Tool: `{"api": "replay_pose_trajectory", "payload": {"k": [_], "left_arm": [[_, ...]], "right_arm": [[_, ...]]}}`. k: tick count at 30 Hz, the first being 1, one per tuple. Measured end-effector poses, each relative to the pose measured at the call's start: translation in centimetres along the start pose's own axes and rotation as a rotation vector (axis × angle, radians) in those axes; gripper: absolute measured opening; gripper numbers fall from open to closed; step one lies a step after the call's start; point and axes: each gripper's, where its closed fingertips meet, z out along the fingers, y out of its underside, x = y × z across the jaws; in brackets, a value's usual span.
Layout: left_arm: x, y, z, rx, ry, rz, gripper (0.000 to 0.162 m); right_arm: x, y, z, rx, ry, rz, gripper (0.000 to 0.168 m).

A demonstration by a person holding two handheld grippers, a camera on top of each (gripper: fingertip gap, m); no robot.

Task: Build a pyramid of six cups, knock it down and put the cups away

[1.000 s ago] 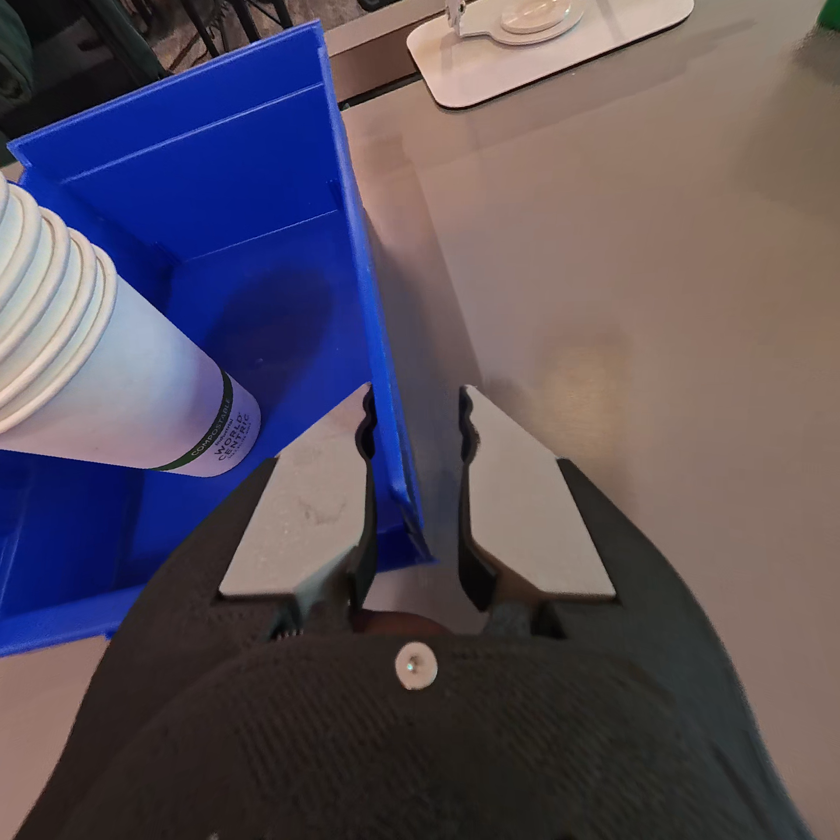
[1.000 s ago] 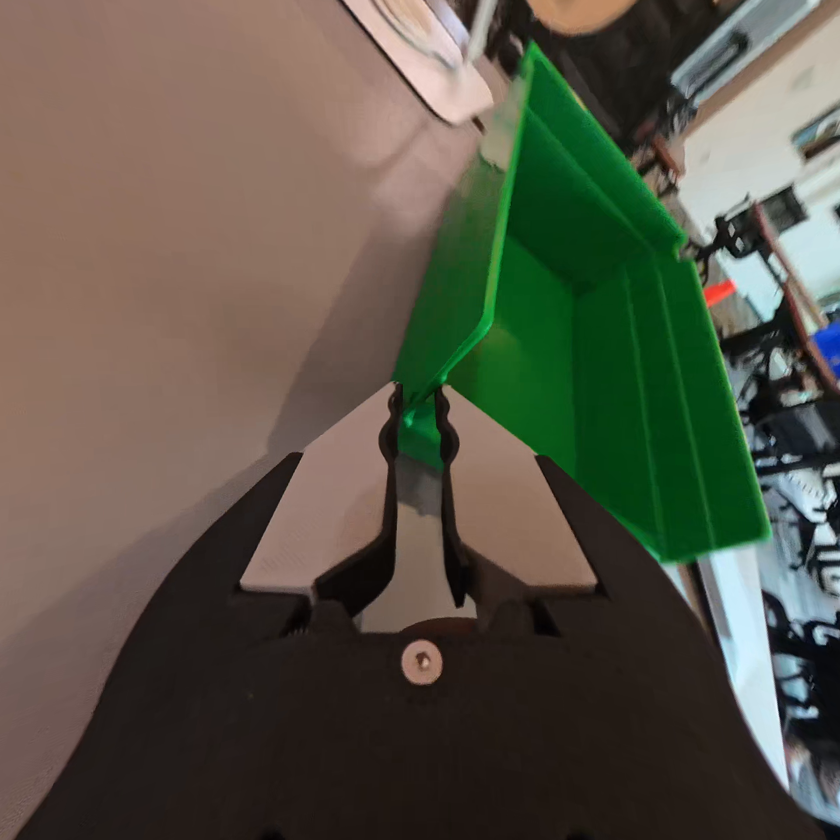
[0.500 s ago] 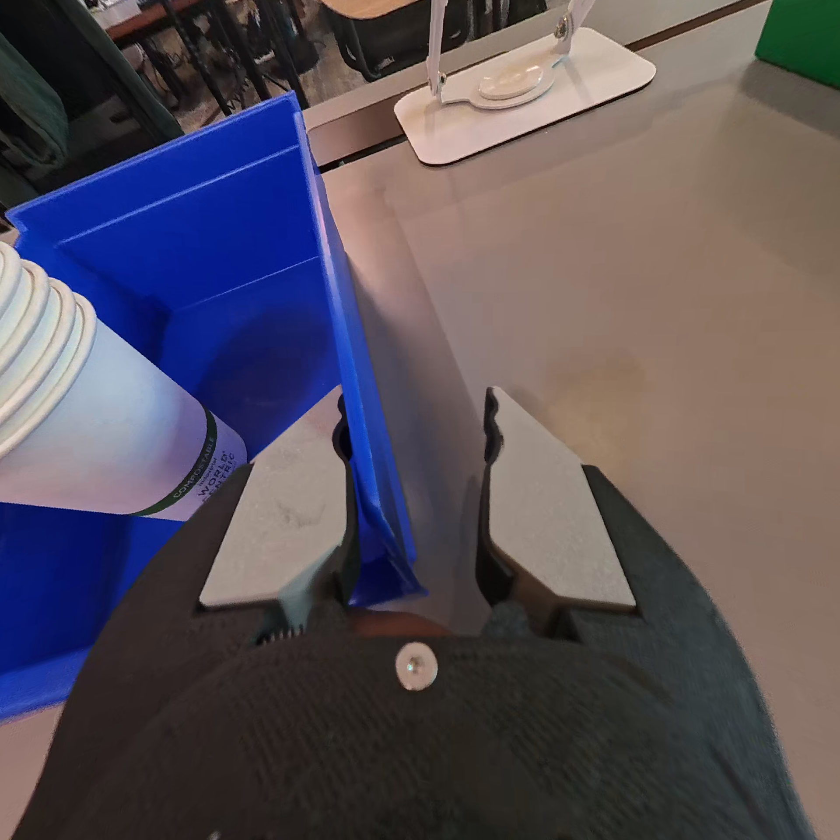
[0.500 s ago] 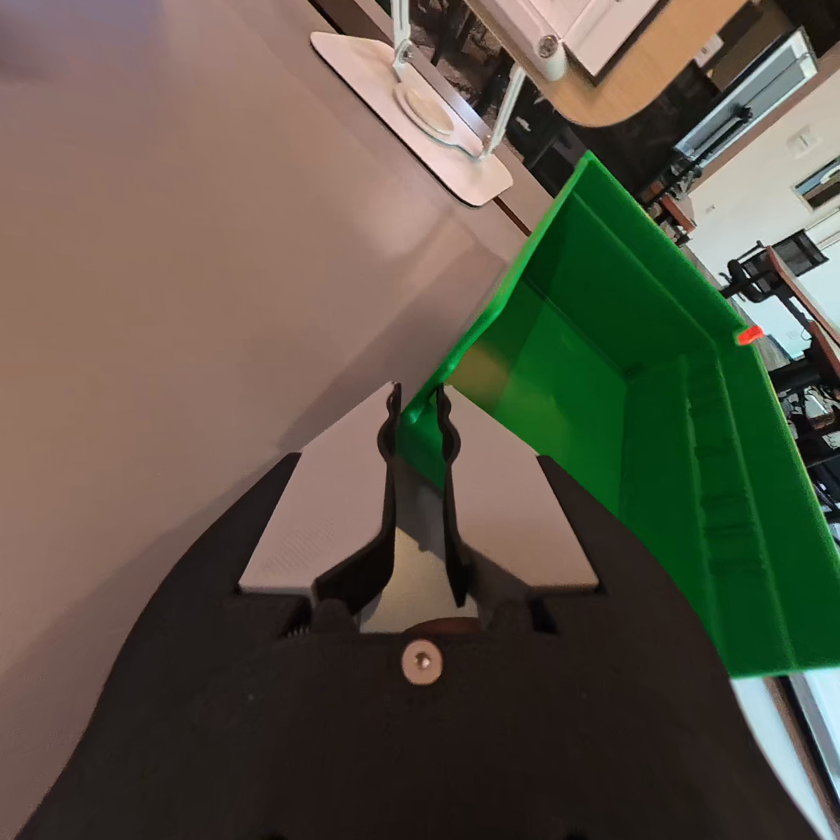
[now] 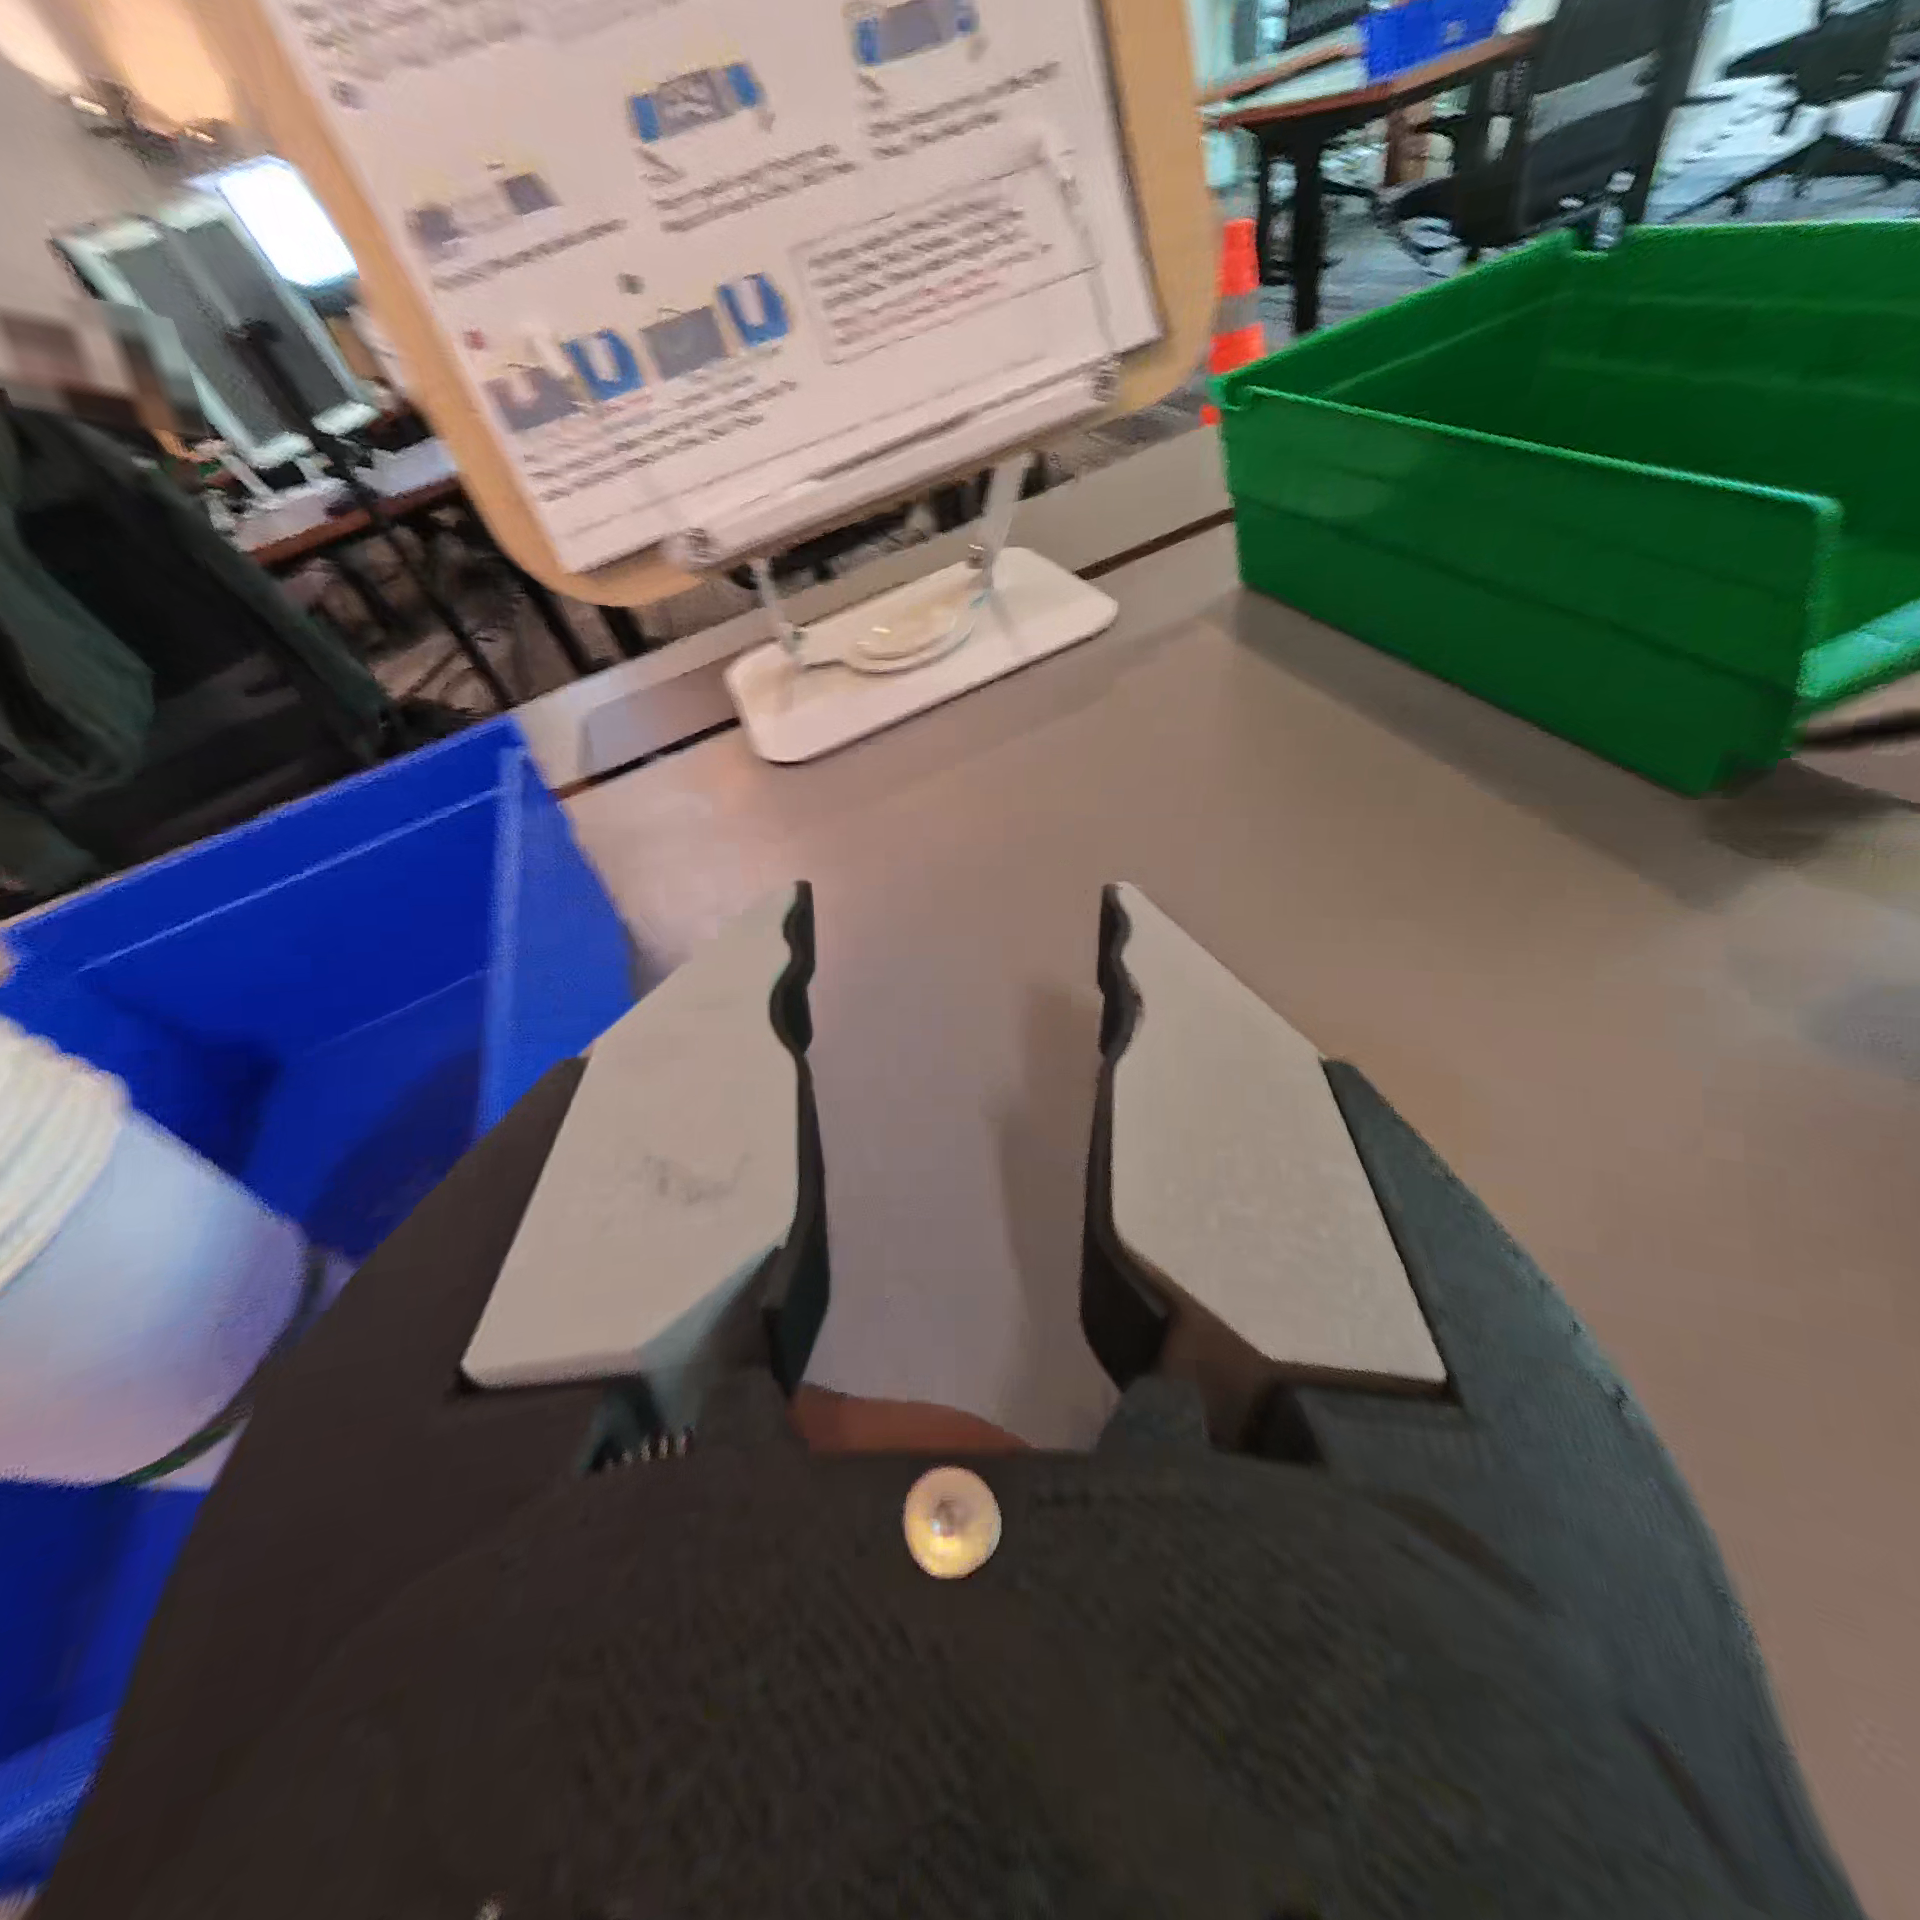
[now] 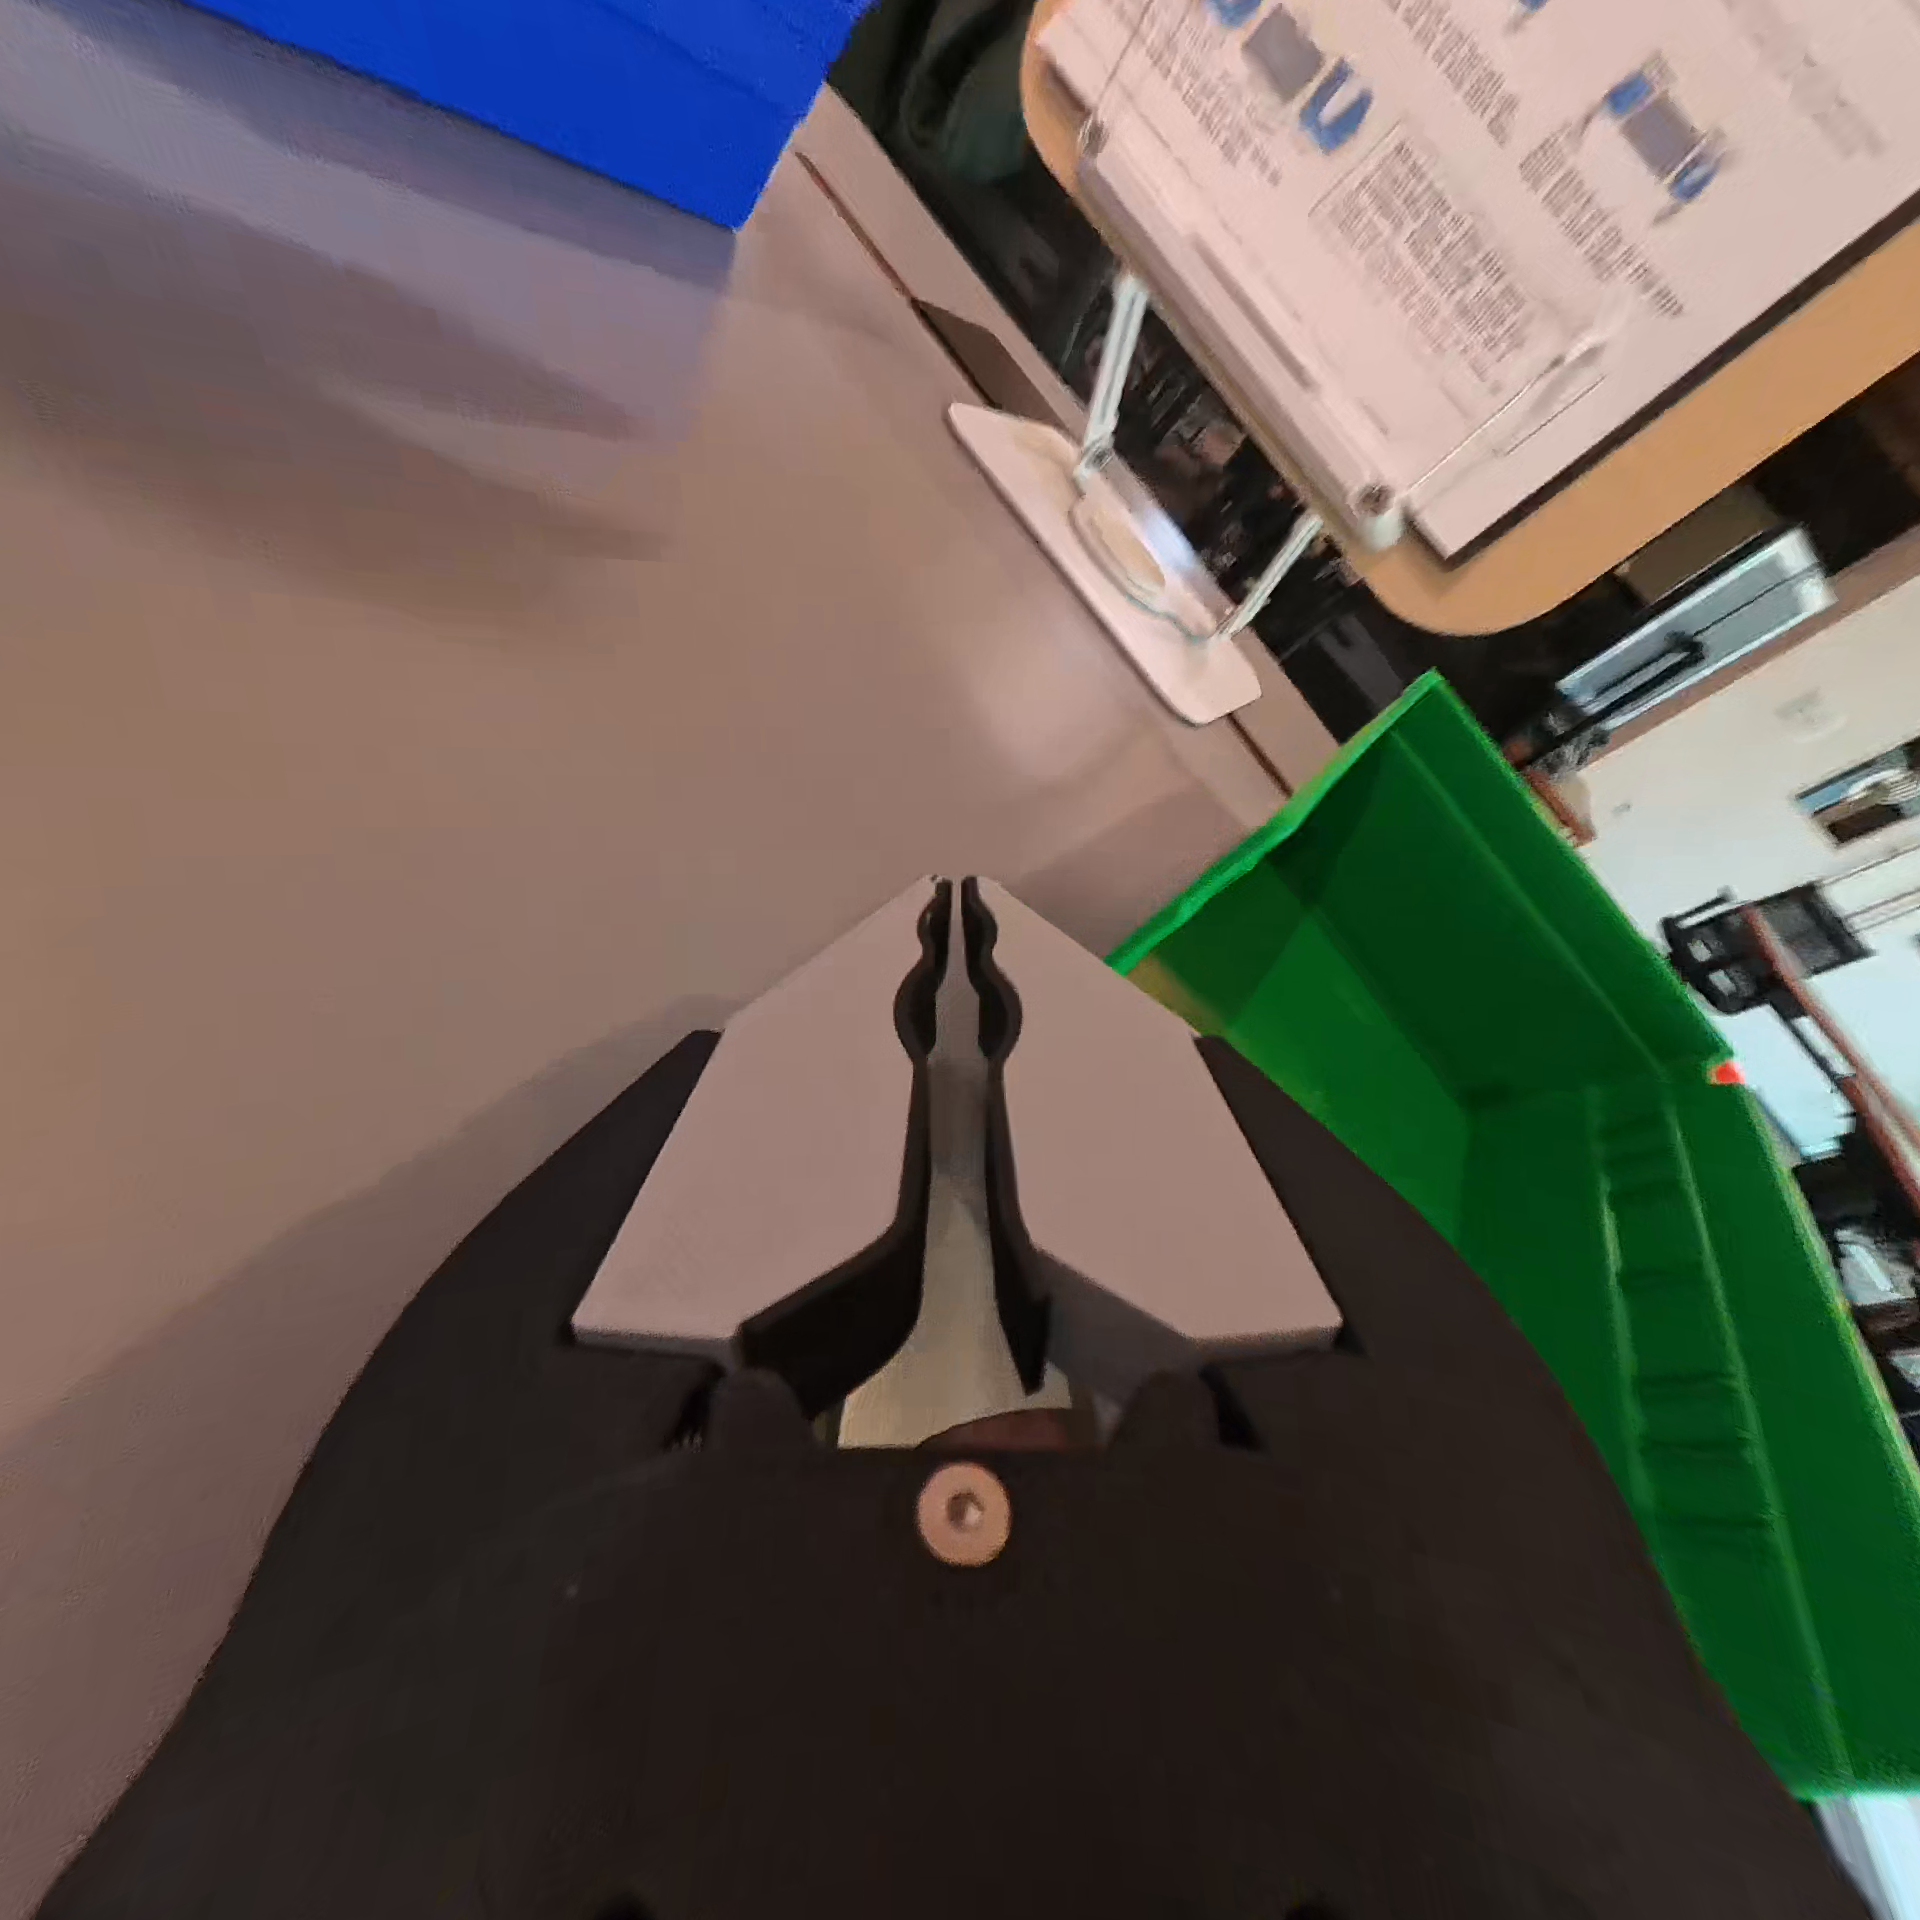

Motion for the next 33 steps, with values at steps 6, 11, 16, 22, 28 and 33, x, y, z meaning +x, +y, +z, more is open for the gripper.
{"api": "replay_pose_trajectory", "payload": {"k": [6,11,16,22,28,33], "left_arm": [[7.2,2.5,2.9,-0.073,0.196,-0.014,0.059],[9.6,2.2,3.9,0.011,0.271,-0.058,0.068],[8.9,0.6,3.1,0.134,0.319,-0.2,0.061],[8.1,0.0,1.9,0.208,0.394,-0.305,0.057],[9.1,0.4,2.2,0.167,0.395,-0.229,0.058],[9.4,0.6,2.4,0.147,0.4,-0.216,0.058]], "right_arm": [[2.0,-0.9,-0.9,0.066,0.071,0.08,0.003],[2.8,-0.6,-1.2,0.073,0.036,0.202,0.006],[4.0,-0.4,-1.5,0.079,0.07,0.204,0.013],[4.3,0.8,-1.6,0.049,-0.152,0.29,0.018],[5.6,3.1,-2.2,-0.079,-0.396,0.209,0.051],[6.1,6.3,-1.8,-0.243,-0.469,0.118,0.04]]}}
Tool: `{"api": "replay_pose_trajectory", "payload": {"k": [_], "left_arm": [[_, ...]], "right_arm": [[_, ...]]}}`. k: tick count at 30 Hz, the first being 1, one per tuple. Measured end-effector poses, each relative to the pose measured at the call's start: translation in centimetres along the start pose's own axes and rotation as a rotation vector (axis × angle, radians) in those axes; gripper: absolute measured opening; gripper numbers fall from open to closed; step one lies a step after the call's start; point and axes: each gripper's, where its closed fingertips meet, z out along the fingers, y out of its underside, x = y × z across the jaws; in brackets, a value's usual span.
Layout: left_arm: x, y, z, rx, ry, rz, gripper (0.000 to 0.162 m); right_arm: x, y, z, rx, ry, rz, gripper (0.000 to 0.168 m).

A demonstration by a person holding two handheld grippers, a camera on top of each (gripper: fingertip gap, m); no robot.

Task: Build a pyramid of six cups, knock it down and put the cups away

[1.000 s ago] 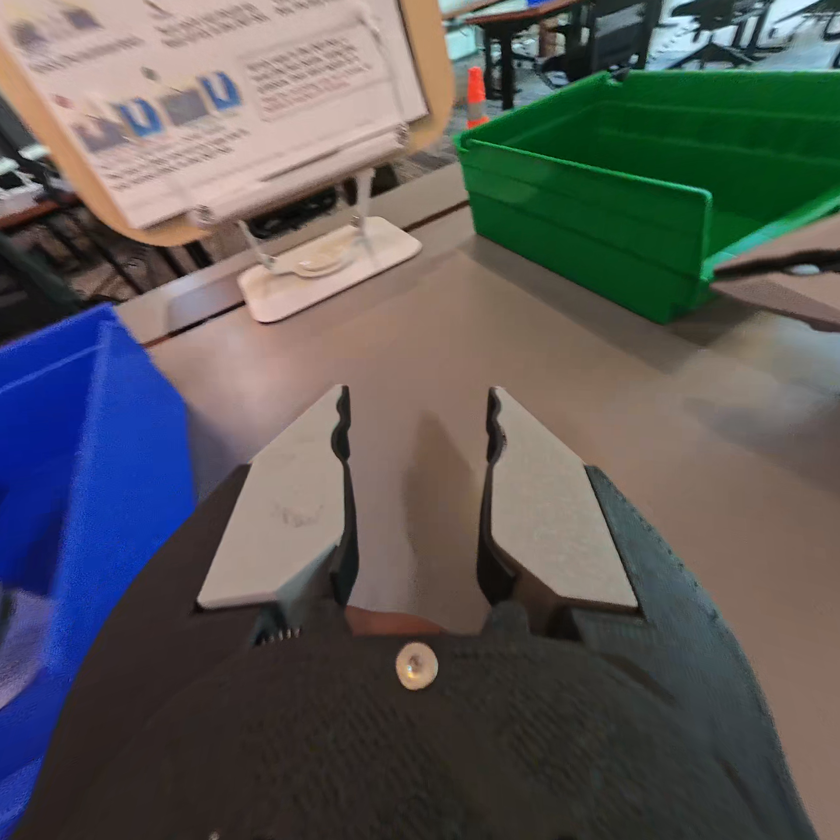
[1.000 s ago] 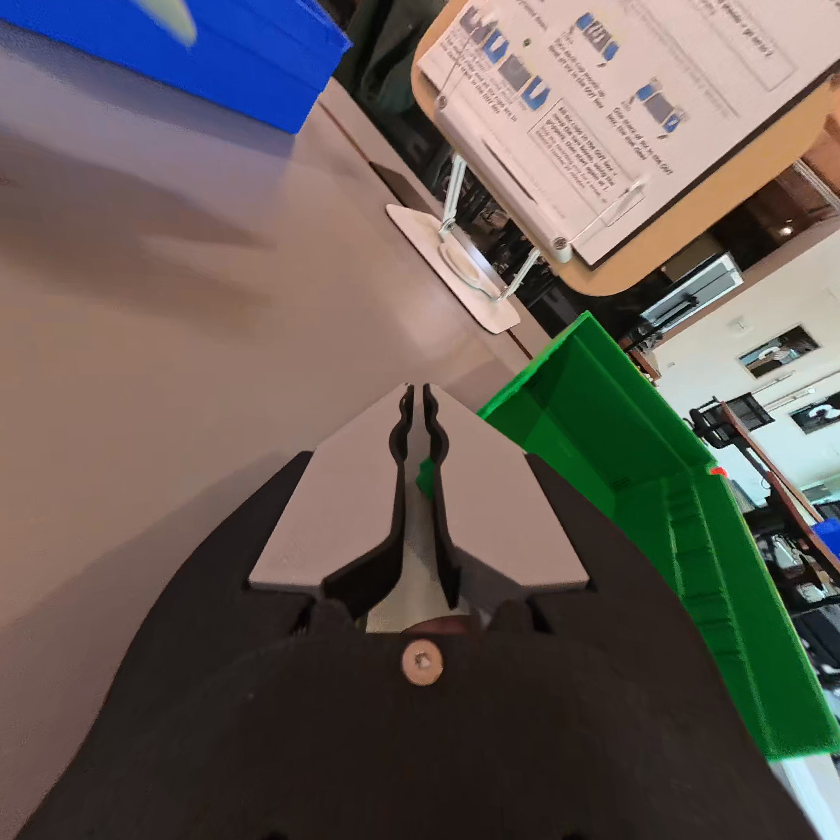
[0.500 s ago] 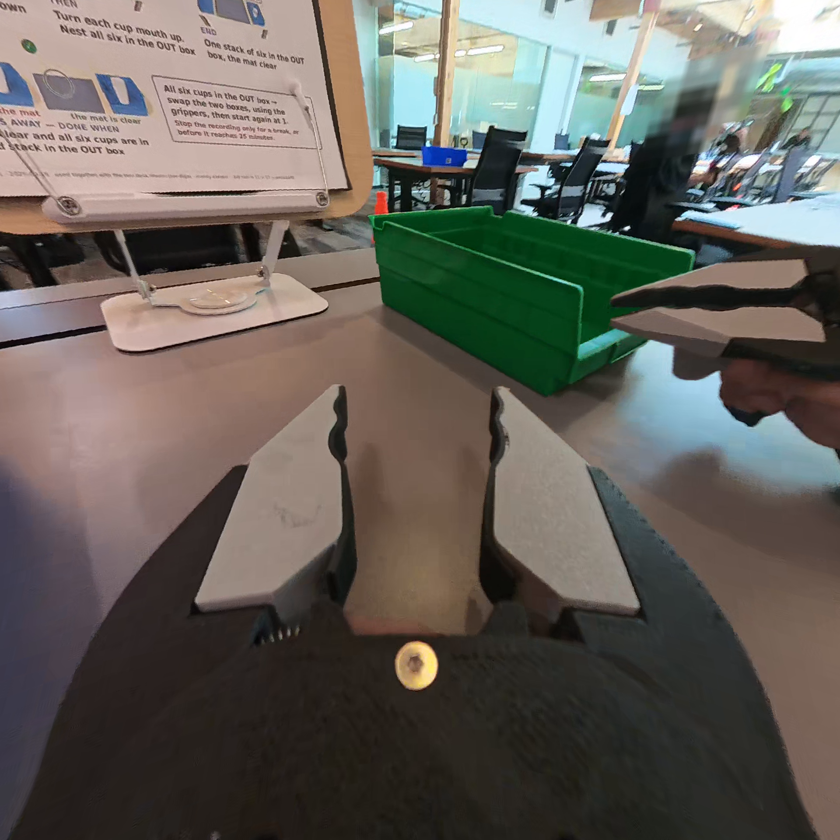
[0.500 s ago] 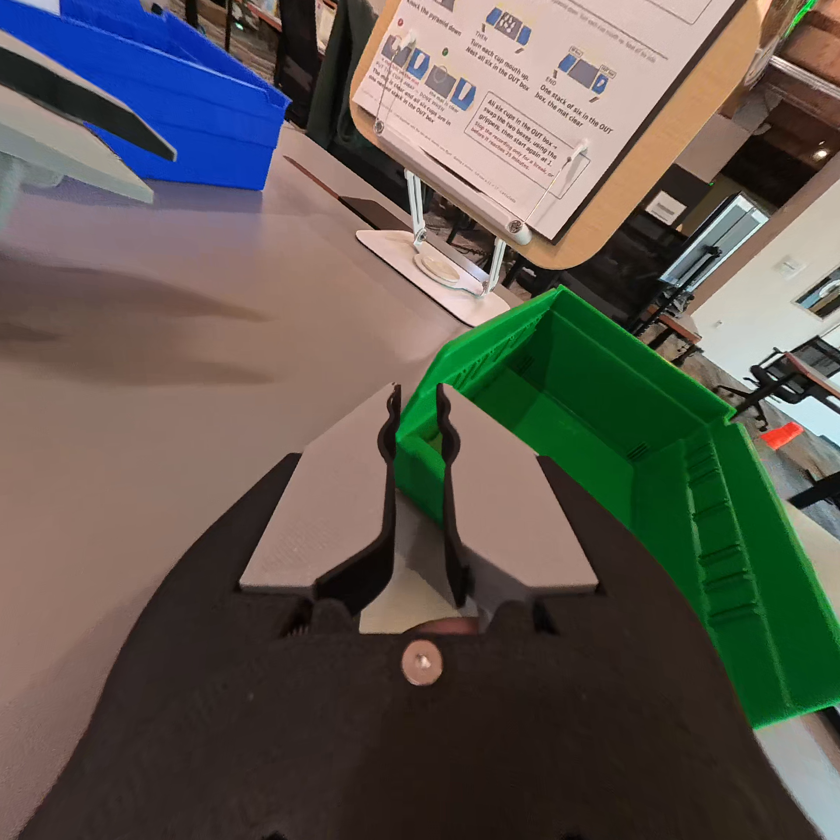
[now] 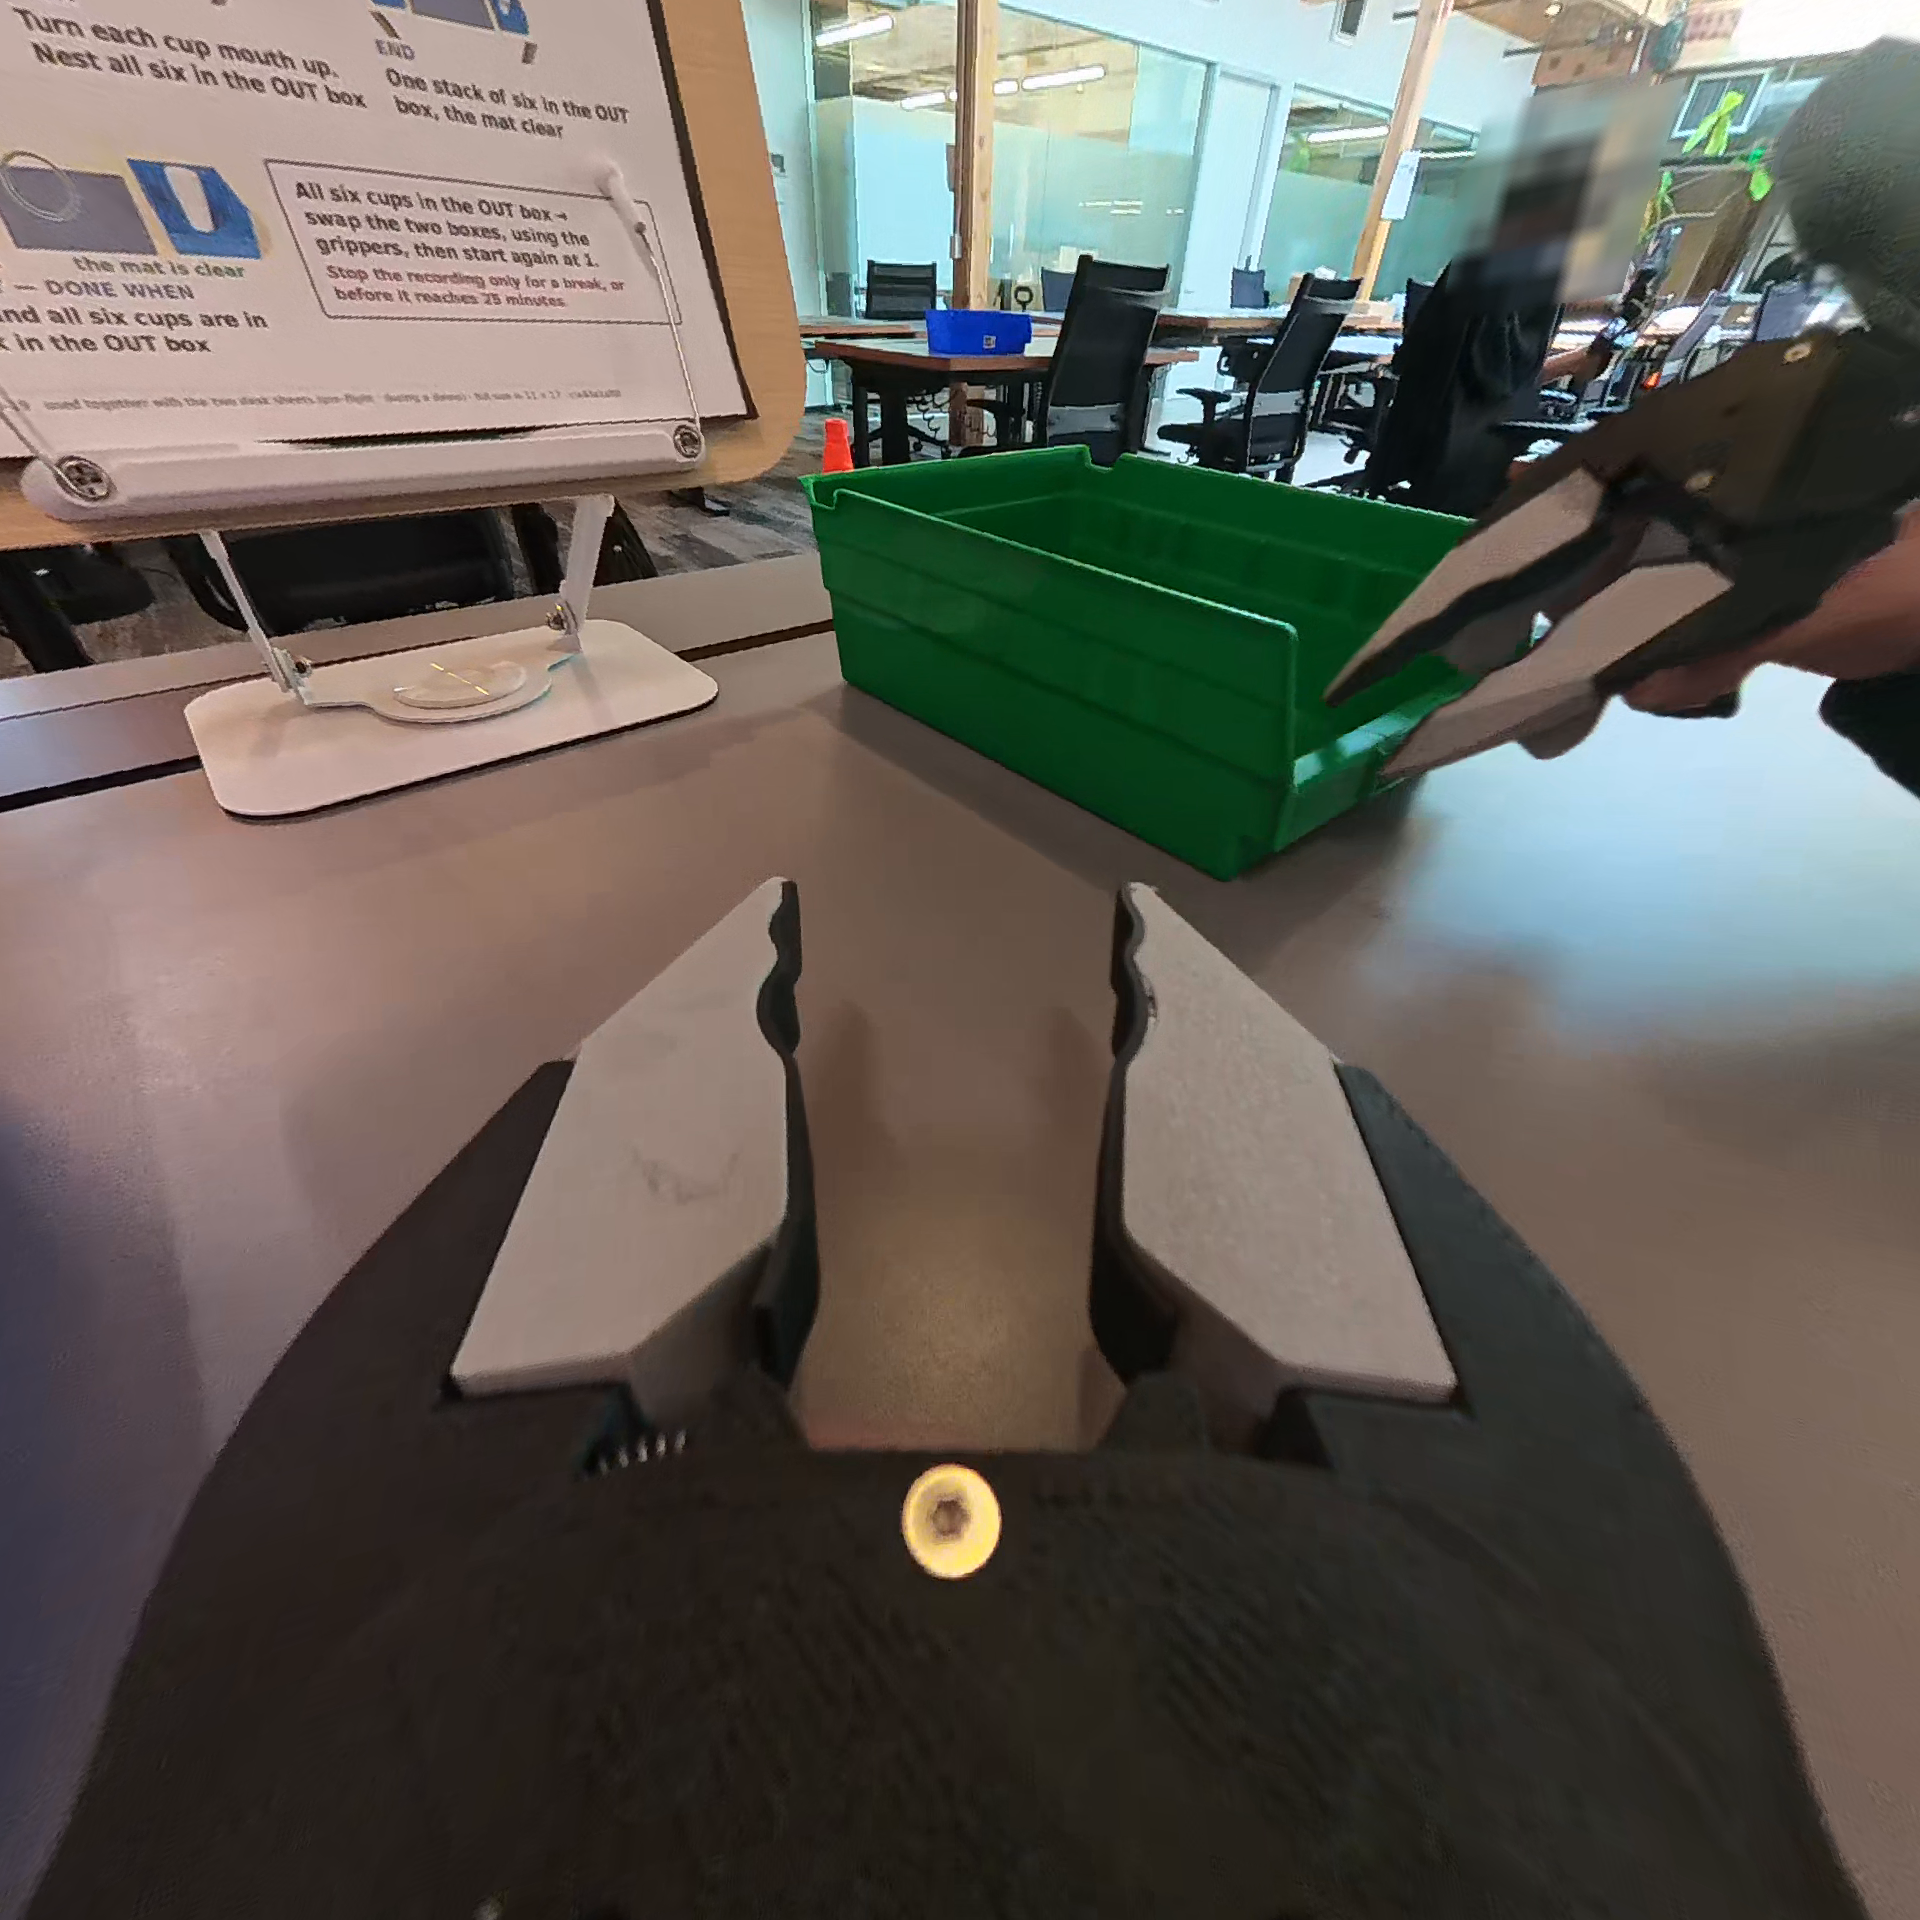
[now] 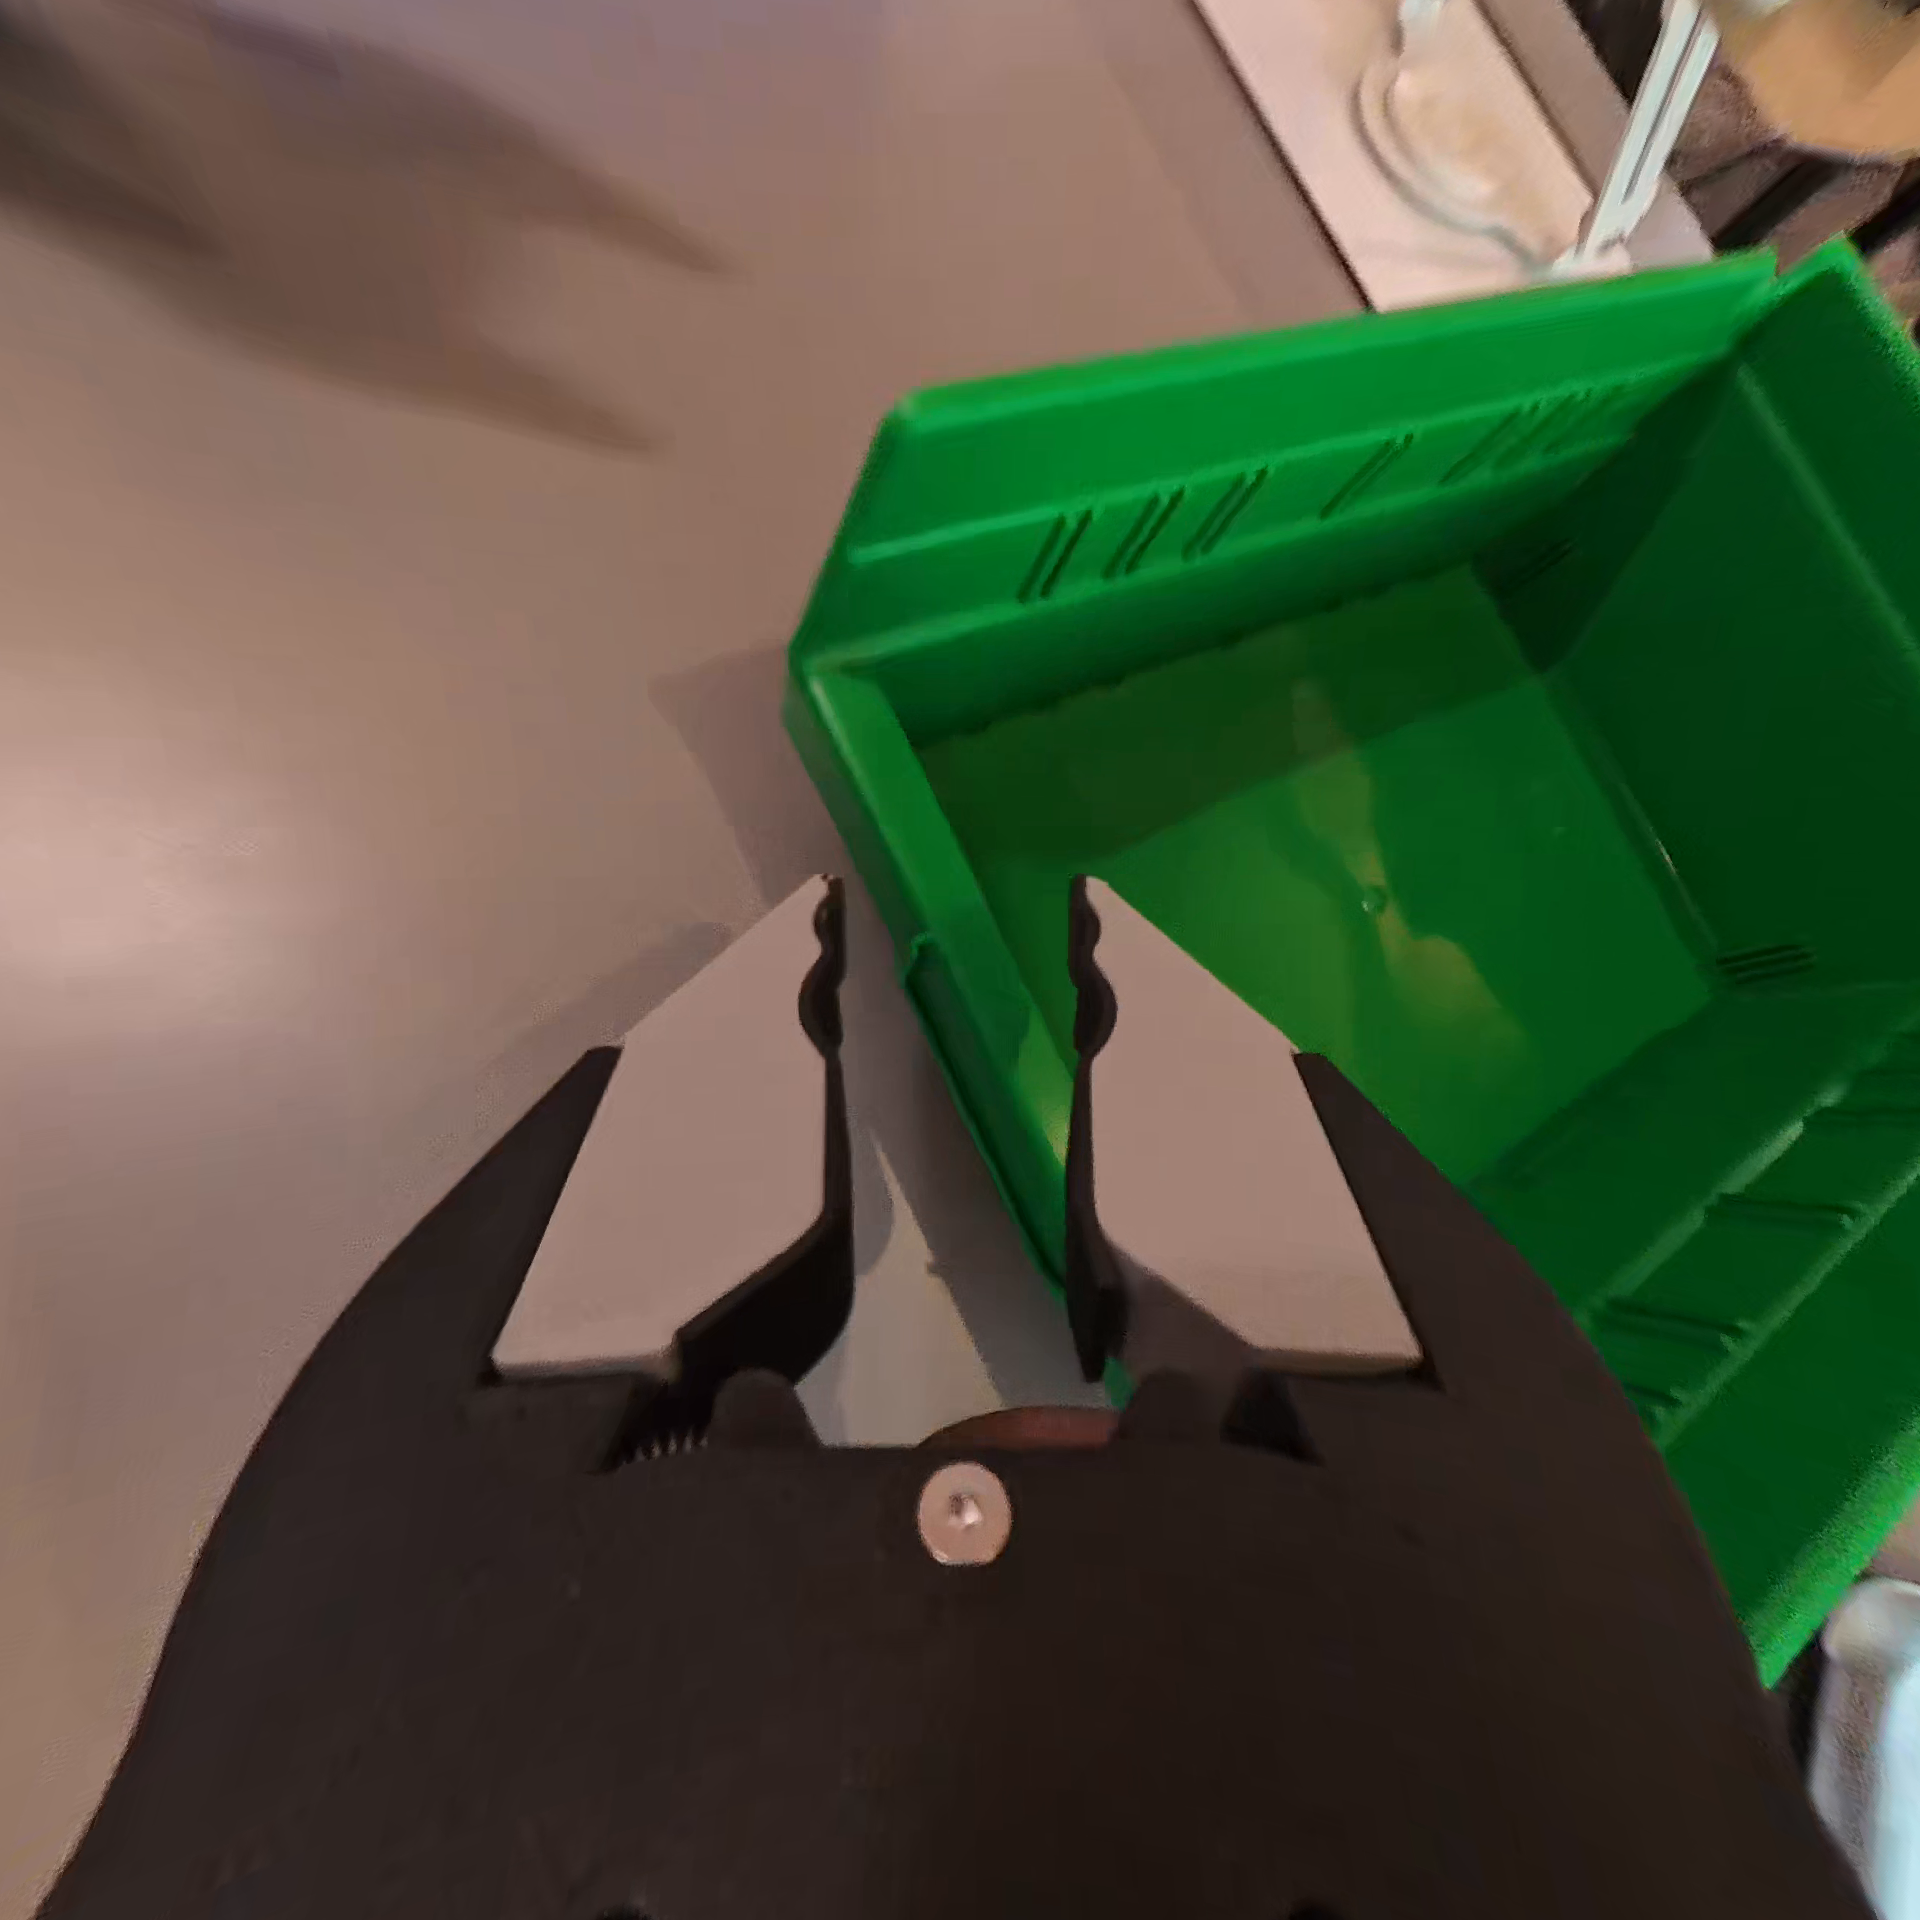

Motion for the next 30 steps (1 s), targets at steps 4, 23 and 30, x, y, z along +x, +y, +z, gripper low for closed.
{"api": "replay_pose_trajectory", "payload": {"k": [4,23,30], "left_arm": [[-0.2,-0.1,-0.1,0.01,-0.003,-0.012,0.057],[0.0,-0.2,-0.3,0.022,-0.002,0.003,0.056],[0.0,-0.2,-0.3,0.016,-0.001,-0.001,0.056]], "right_arm": [[0.2,1.5,0.4,-0.045,0.002,0.048,0.022],[-1.0,5.3,-4.2,-0.076,0.126,0.28,0.023],[-0.7,7.0,-6.3,-0.041,0.12,0.354,0.026]]}}
